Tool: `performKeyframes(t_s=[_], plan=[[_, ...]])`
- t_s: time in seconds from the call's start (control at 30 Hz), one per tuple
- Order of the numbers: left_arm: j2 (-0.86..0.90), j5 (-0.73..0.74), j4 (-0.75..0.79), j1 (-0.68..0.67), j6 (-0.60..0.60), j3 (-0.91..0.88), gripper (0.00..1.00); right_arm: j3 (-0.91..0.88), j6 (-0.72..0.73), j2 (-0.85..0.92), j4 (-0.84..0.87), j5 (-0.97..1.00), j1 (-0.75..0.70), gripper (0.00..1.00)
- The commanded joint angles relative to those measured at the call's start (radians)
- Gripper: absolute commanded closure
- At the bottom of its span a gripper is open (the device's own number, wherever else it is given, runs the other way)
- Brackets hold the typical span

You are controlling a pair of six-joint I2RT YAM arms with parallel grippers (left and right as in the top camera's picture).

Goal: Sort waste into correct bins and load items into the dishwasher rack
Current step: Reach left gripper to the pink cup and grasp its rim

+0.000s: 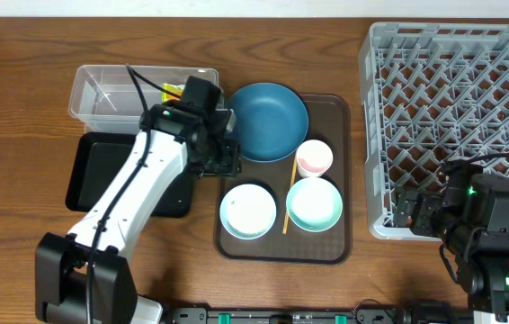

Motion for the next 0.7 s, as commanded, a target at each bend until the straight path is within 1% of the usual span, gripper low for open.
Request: performKeyframes(t_s=[0.0, 0.1, 0.2, 0.37, 0.67], plan=[[-0.016, 0.005, 0.026, -0.044, -0.012, 0.008, 0.47, 0.015, -0.011, -0.004, -0.001, 0.006, -0.007, 0.01], [-0.016, 0.005, 0.082, -0.092, -0.011, 0.008, 0.47, 0.015, -0.012, -0.004, -0.003, 0.006, -0.007, 0.01], [-0.016, -0.003, 0.182, -0.140, 0.007, 0.008, 0.47, 0.015, -0.012, -0.004, -0.004, 0.006, -0.007, 0.01], [-0.005, -0.103, 0.345, -0.201, 0.006, 0.008, 0.47, 0.014, -0.012, -0.004, -0.003, 0.006, -0.007, 0.01], [0.082, -0.115, 0.481, -0.264, 0.003, 0.008, 0.47, 0.014, -0.012, -0.004, -0.002, 0.006, -0.007, 0.01]])
